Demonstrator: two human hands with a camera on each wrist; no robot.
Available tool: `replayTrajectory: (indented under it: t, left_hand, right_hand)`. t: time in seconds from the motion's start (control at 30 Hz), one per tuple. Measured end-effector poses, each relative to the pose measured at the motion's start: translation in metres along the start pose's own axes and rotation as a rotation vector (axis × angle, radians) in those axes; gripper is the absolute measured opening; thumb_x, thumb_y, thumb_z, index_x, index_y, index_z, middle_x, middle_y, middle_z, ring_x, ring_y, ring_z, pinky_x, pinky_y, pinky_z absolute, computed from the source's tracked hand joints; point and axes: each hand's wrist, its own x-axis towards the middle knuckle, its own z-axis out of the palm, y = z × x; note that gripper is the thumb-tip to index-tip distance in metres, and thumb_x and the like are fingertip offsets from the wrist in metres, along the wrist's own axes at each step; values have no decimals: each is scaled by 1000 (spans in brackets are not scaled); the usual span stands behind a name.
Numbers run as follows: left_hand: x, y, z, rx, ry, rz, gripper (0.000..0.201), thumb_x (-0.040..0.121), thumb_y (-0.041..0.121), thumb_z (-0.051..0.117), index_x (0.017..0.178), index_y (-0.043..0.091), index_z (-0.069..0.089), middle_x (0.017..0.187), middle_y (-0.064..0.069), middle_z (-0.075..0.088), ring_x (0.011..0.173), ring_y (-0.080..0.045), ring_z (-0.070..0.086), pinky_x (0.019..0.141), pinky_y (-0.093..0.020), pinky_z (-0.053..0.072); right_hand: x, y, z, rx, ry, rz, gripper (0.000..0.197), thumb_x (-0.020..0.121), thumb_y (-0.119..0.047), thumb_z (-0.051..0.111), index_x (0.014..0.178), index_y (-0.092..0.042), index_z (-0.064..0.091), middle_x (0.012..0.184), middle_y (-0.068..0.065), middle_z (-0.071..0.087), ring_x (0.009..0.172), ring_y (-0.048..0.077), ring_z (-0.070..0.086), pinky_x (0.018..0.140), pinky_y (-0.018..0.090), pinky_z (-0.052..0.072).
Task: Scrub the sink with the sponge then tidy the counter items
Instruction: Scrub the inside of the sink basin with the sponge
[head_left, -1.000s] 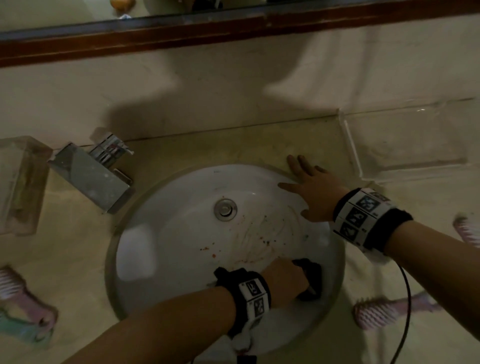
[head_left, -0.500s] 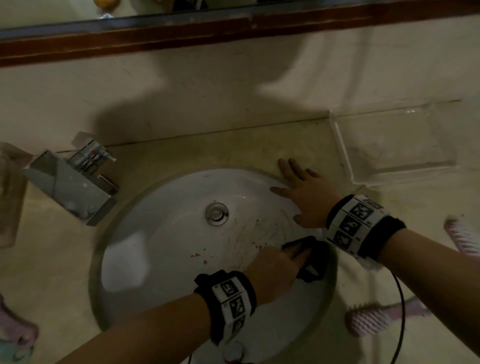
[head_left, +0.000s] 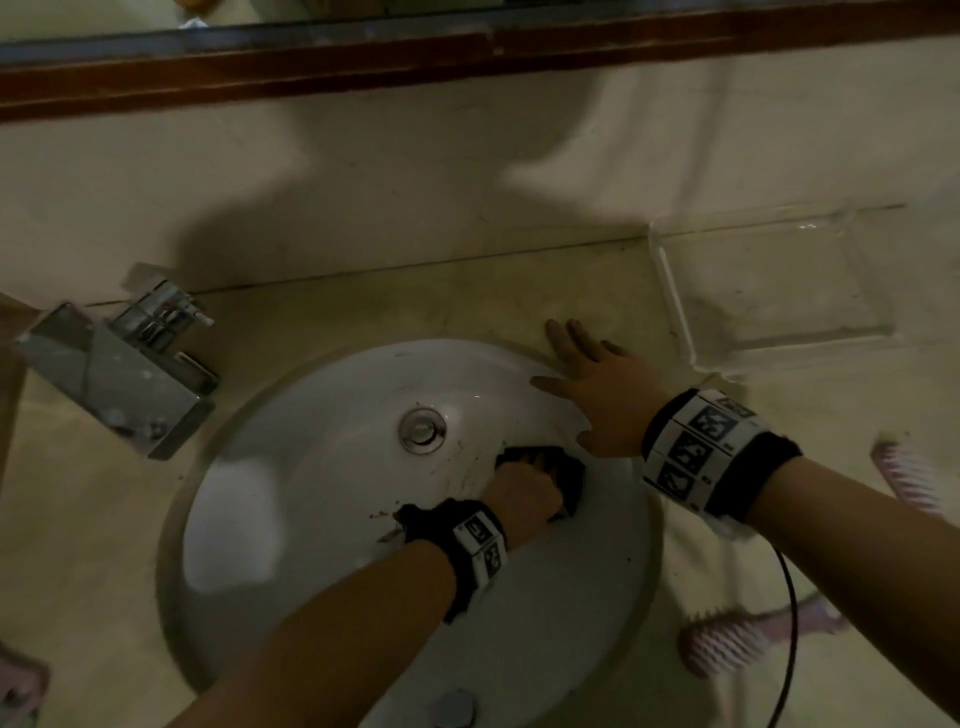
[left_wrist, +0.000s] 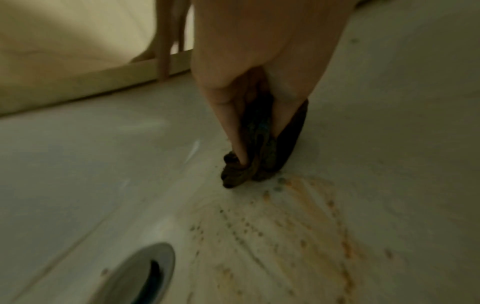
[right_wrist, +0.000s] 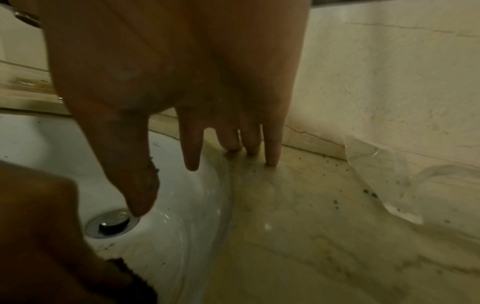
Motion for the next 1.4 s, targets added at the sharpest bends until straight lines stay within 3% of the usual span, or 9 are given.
replayTrajectory:
  t: [0.1, 0.23, 0.4, 0.67, 0.93, 1.03, 1.13, 1.27, 1.4]
  left_hand:
    - [-5, -12, -24, 2, 4, 3, 23, 78, 20, 76, 94, 4, 76, 87, -10, 76, 77, -19, 73, 70, -21, 56]
    - [-13, 8, -24, -109, 158, 78, 26, 72, 18, 55, 77, 18, 80, 68, 7, 76, 49, -2, 66, 45, -9, 46]
    - [-3, 42, -10, -4, 60, 134, 44, 94, 14, 54, 135, 0, 52, 129, -19, 61, 108, -31, 64, 83, -31, 55]
    - [25, -2, 29, 26, -48, -35, 23, 46, 35, 92, 55, 24, 75, 51, 7, 68, 43, -8, 63, 45, -15, 53]
    - [-12, -30, -19, 102, 11, -44, 21, 57, 23, 90, 59, 10, 73, 61, -5, 71, 57, -15, 68, 56, -19, 54]
    - [-24, -55, -28, 147, -117, -96, 19, 90, 10, 60, 106, 4, 68, 105, -14, 71, 97, -21, 68, 82, -28, 51]
    - [-28, -61, -41, 51, 117, -96, 21, 66, 7, 73, 86, 7, 79, 79, -8, 78, 60, -15, 73, 45, -17, 52]
    - [-6, -33, -62, 58, 360, 121, 44, 74, 15, 37, 85, 10, 79, 84, -6, 79, 65, -19, 75, 40, -16, 49]
    - [22, -17, -62, 53, 157, 138, 25, 67, 27, 57, 50, 18, 73, 50, 5, 69, 42, -7, 64, 40, -11, 42]
  right_hand:
    - [0, 0, 0, 3, 1, -11, 83, 86, -39, 59, 150, -32, 6, 155, 13, -28, 146, 33, -18, 120, 47, 8]
    - [-1, 1, 3, 16, 33, -26, 82, 86, -37, 58, 150, -32, 8, 155, 12, -28, 145, 32, -20, 120, 47, 6]
    - [-1, 2, 0, -2, 10, -21, 81, 87, -36, 57, 150, -31, 6, 155, 12, -29, 145, 32, -20, 120, 46, 7]
    - [-2, -1, 1, 23, 30, -14, 82, 87, -36, 59, 150, -31, 7, 156, 13, -27, 146, 33, -18, 120, 47, 5]
    - [-2, 1, 1, 34, 30, -21, 83, 85, -38, 59, 150, -31, 9, 156, 13, -26, 146, 32, -18, 120, 47, 6]
    - [-1, 2, 3, 33, 46, -24, 82, 85, -38, 58, 150, -31, 9, 156, 13, -27, 146, 33, -19, 120, 47, 6]
    - [-1, 3, 5, 30, 52, -28, 82, 85, -38, 58, 150, -32, 8, 156, 13, -27, 145, 33, -19, 120, 47, 5]
    - [0, 2, 5, 15, 65, -28, 79, 85, -43, 56, 150, -33, 12, 156, 13, -24, 146, 34, -17, 120, 48, 7]
    - [2, 2, 4, 23, 57, -22, 81, 84, -46, 59, 150, -34, 12, 157, 12, -24, 146, 34, -16, 120, 48, 9]
